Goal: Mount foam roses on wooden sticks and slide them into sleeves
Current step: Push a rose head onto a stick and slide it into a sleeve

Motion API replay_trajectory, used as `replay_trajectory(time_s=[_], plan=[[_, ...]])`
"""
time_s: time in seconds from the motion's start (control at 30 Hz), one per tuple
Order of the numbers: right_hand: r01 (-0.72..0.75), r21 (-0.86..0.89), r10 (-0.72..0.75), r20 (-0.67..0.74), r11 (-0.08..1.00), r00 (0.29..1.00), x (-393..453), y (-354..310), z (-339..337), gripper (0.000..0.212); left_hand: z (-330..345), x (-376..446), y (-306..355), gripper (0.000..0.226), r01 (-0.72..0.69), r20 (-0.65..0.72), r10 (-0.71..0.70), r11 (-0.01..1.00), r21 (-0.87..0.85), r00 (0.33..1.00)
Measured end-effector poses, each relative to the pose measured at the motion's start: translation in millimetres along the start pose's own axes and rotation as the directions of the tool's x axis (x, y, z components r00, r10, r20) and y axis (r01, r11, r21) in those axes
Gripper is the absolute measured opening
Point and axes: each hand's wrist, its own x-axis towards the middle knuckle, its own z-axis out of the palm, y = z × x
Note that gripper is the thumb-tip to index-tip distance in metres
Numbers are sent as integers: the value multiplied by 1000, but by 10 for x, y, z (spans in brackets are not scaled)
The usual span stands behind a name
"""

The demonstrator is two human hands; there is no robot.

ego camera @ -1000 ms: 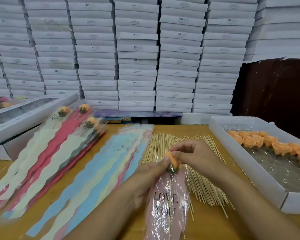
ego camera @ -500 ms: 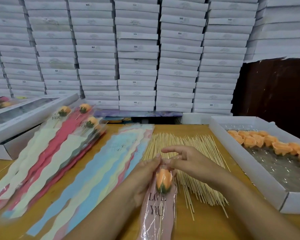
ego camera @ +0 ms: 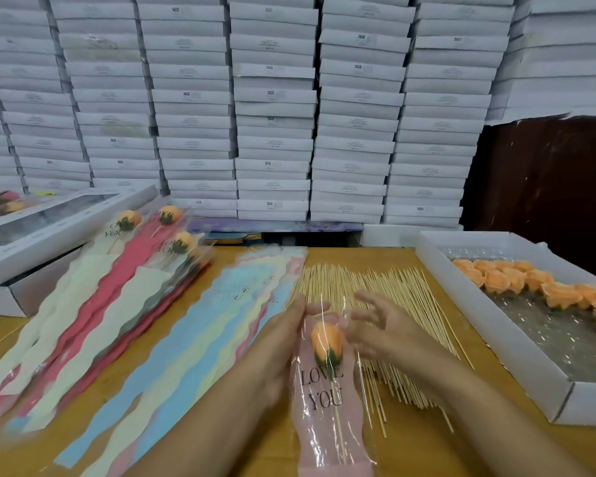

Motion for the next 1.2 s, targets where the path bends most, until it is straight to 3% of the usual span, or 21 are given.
replay_trajectory(time_s=[0.07, 0.13, 0.2, 0.33, 0.47, 0.57, 0.67, 0.77, 0.9, 1.03, 1.13, 1.2], plan=[[-173, 84, 164, 106, 981, 981, -65, 88, 64, 69, 1, 12, -4, 43, -24, -11, 24, 1000, 4, 1000], [-259, 208, 214, 215, 943, 953, -102, 167, 116, 55, 8, 17, 1, 40, -50, -21, 50, 999, 9, 999], [-261, 256, 186, 283, 931, 941, -112, 223, 146, 43, 18, 18, 1, 37, -68, -33, 68, 998, 17, 997], [-259, 299, 175, 280, 919, 944, -86, 274, 143, 27, 31, 44, -10, 37, -105, -149, 127, 984, 145, 981], [-229, 316, 154, 246, 921, 957, -65, 318, 126, 8, 7, 80, 77, 40, -275, -243, 382, 883, 379, 892], [-207, 347, 126, 242, 915, 962, -65, 330, 128, 18, -76, 77, 185, 33, -354, -210, 573, 712, 606, 792], [-194, 362, 103, 254, 912, 962, -60, 329, 128, 31, -71, 39, 293, 29, -377, -127, 611, 625, 684, 782], [-167, 390, 82, 224, 905, 971, -52, 333, 121, 32, -31, -22, 358, 29, -319, -106, 526, 650, 690, 844], [-147, 437, 90, 149, 888, 985, -18, 375, 89, 25, -2, -184, 289, 36, -161, -143, 278, 828, 538, 950], [-141, 538, 124, 67, 831, 990, 19, 353, 76, 24, -47, -427, 58, 41, 69, -158, 20, 840, 539, 987], [-135, 618, 145, 34, 775, 989, 58, 294, 62, 22, -77, -620, -79, 27, 193, -1, -220, 854, 483, 976], [-126, 635, 148, 19, 762, 989, 82, 247, 34, 24, -96, -712, -160, 15, 172, 70, -251, 816, 552, 965]])
